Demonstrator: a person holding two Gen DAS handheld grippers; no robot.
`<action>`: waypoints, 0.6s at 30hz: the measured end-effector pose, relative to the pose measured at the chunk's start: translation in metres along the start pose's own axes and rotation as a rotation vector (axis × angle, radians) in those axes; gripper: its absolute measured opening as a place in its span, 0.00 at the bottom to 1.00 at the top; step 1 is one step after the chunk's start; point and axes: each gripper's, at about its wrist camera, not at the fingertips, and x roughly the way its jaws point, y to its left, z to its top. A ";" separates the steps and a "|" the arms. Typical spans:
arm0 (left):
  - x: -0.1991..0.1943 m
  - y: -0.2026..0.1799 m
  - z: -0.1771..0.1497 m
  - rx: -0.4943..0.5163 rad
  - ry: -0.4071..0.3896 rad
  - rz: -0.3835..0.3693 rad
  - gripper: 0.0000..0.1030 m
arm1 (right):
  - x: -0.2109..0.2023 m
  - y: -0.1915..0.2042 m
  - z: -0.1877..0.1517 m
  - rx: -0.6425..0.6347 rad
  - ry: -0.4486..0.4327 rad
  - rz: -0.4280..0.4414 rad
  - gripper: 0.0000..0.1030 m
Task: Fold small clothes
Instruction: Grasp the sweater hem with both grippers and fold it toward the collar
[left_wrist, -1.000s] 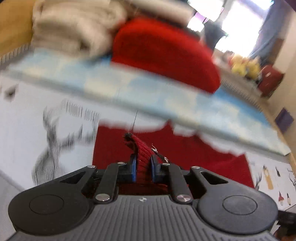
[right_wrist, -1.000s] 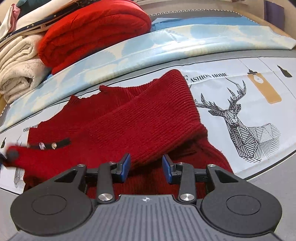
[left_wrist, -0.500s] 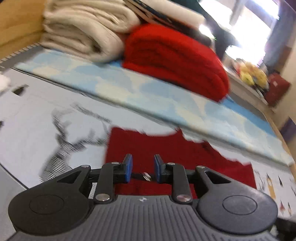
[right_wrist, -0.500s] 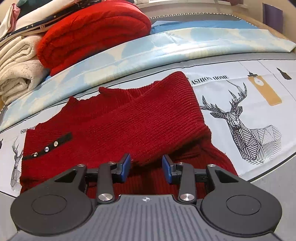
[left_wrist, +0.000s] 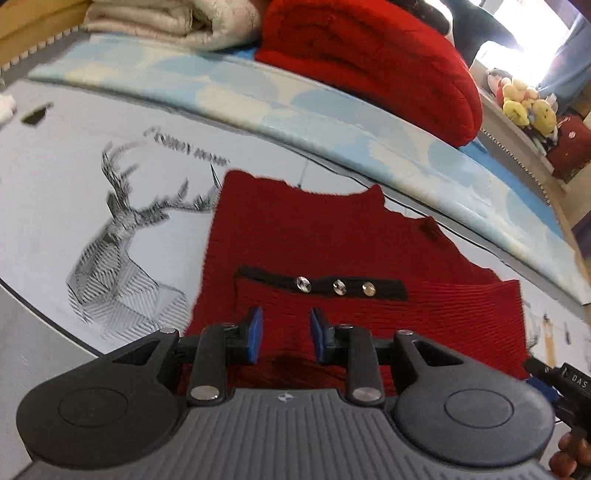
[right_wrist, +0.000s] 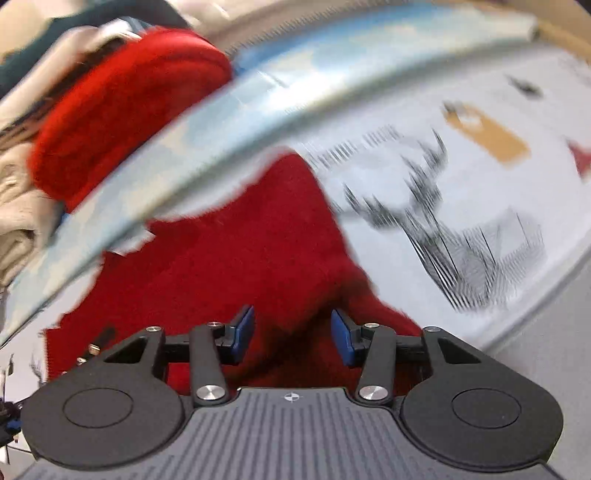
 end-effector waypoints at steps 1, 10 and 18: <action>0.002 0.000 -0.001 -0.005 0.015 -0.001 0.30 | -0.001 0.002 0.001 -0.014 -0.015 0.006 0.46; -0.001 -0.002 0.000 0.007 0.020 0.010 0.32 | 0.011 -0.022 0.000 0.086 0.065 -0.076 0.48; -0.021 -0.025 0.005 0.150 -0.116 0.043 0.40 | -0.017 -0.002 0.008 -0.057 -0.059 -0.059 0.47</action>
